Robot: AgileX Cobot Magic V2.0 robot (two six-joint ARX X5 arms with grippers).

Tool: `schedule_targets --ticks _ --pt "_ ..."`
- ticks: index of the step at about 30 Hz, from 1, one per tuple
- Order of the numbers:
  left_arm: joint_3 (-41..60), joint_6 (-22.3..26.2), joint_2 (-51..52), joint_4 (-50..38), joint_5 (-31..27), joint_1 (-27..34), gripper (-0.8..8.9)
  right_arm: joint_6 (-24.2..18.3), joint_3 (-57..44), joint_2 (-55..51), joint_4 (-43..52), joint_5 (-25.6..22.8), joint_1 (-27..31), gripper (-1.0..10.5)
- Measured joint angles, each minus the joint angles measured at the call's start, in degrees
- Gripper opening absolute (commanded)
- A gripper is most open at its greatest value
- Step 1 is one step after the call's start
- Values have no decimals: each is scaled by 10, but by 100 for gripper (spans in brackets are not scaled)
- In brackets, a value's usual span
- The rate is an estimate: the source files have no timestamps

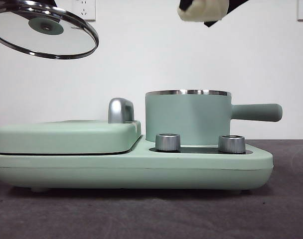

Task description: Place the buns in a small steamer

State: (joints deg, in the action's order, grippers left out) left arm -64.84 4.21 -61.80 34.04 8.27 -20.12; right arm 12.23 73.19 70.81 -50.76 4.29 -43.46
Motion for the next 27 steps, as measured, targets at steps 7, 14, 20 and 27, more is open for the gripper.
schedule_targets --ticks 7,14,20,27 --pt "0 -5 0 0 0 0 11 -31 54 91 15 2 88 226" --pt "0 -6 0 0 0 0 11 -60 84 178 33 20 136 226" --pt "0 -6 0 0 0 0 11 -74 85 221 63 32 150 226" --pt "0 -6 0 0 0 0 11 -81 85 252 79 32 156 234"
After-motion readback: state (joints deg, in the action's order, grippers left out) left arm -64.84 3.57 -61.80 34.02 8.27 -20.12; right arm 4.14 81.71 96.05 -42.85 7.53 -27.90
